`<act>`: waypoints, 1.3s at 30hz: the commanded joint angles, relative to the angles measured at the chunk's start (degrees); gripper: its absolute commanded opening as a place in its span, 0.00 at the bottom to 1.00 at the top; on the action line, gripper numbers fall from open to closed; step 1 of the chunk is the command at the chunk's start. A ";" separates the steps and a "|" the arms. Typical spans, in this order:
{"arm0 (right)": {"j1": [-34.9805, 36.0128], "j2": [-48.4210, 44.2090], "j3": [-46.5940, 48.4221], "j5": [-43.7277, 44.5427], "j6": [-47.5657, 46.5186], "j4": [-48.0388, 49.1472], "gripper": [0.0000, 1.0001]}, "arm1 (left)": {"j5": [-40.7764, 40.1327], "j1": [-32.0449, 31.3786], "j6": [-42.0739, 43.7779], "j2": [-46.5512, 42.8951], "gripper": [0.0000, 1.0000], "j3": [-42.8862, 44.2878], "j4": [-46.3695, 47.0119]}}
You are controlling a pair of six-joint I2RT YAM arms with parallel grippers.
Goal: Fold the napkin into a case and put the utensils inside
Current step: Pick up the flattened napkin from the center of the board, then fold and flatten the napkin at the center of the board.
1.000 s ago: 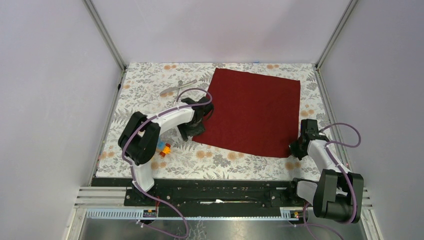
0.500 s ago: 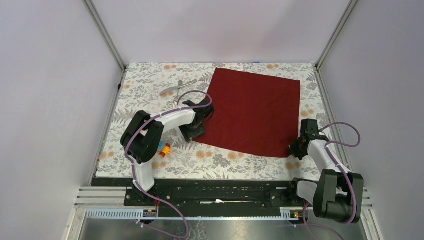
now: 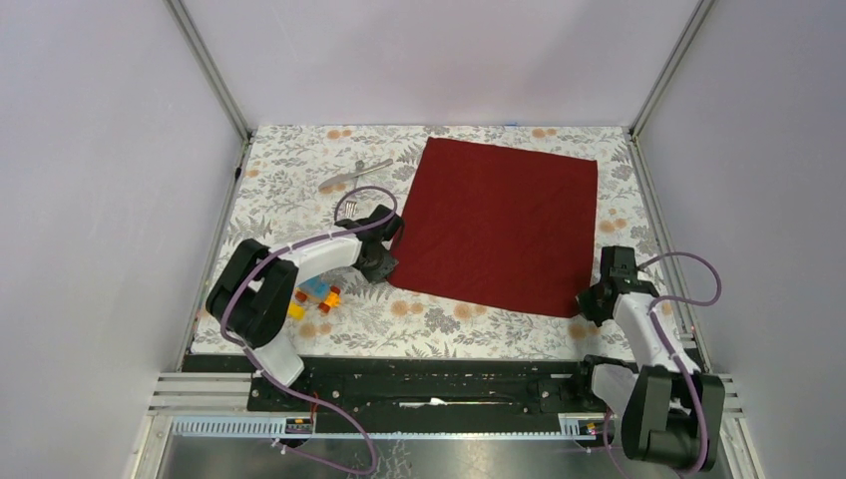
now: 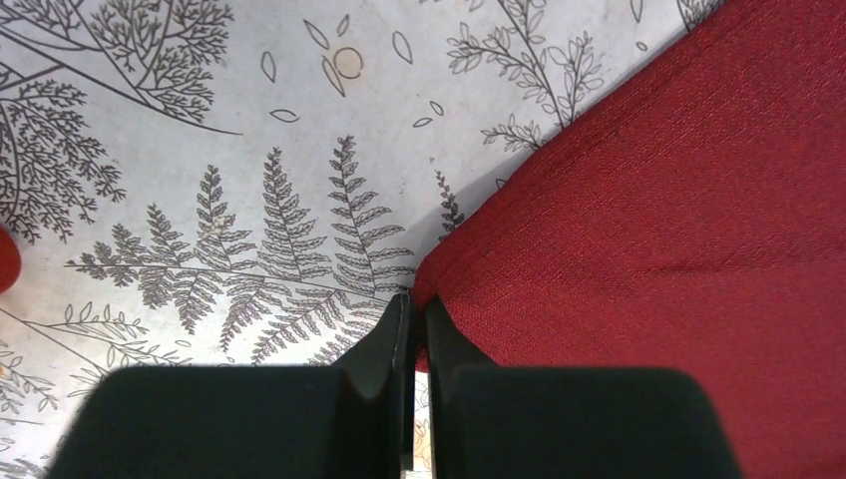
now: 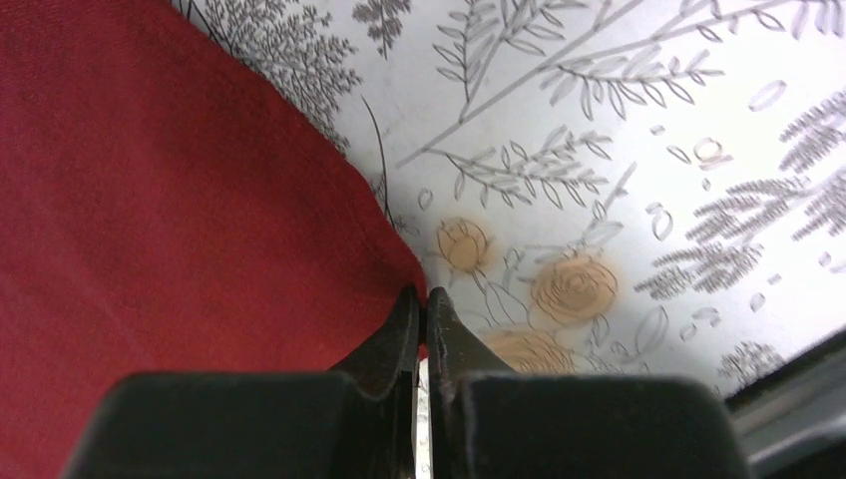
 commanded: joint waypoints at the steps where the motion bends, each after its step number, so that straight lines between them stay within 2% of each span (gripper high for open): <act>1: 0.12 -8.44 1.70 -1.24 -2.98 -7.97 0.00 | 2.90 1.92 3.10 -4.39 0.00 -3.59 3.35; 4: 0.11 -18.11 5.74 -4.32 -6.66 -13.77 0.00 | 5.32 2.43 7.36 -12.67 0.00 -2.10 2.18; 7: 0.12 -30.35 10.30 -13.89 -8.72 -17.44 0.00 | 8.68 2.47 11.05 -23.30 0.00 0.32 0.66; 11: 0.07 -42.17 25.03 -20.49 -11.83 -24.05 0.00 | 12.19 2.41 13.55 -36.84 0.00 7.09 -4.58; 15: 0.10 -42.43 46.82 -18.35 -14.15 -28.89 0.00 | 14.53 2.40 15.35 -46.13 0.00 16.24 -6.41; 19: 0.12 -36.63 60.32 -12.36 -16.82 -29.39 0.00 | 12.04 2.38 16.93 -46.65 0.00 25.11 -6.05; 22: 0.12 -31.18 60.74 -5.43 -17.69 -27.37 0.00 | 7.58 2.38 18.36 -41.67 0.00 31.20 -3.82; 24: 0.12 -27.22 57.46 -3.72 -18.77 -22.77 0.00 | 5.74 2.38 19.23 -36.50 0.00 33.85 -1.20; 30: 0.12 -12.89 47.54 -0.95 -21.02 -5.07 0.00 | 0.93 2.95 22.97 -13.06 0.00 44.23 5.39; 34: 0.12 0.88 42.90 2.10 -24.45 9.15 0.00 | 2.01 5.18 25.21 5.25 0.00 53.11 9.65; 39: -0.14 20.53 46.32 0.28 -25.88 18.29 0.00 | 6.11 8.00 26.83 24.49 0.00 66.60 15.92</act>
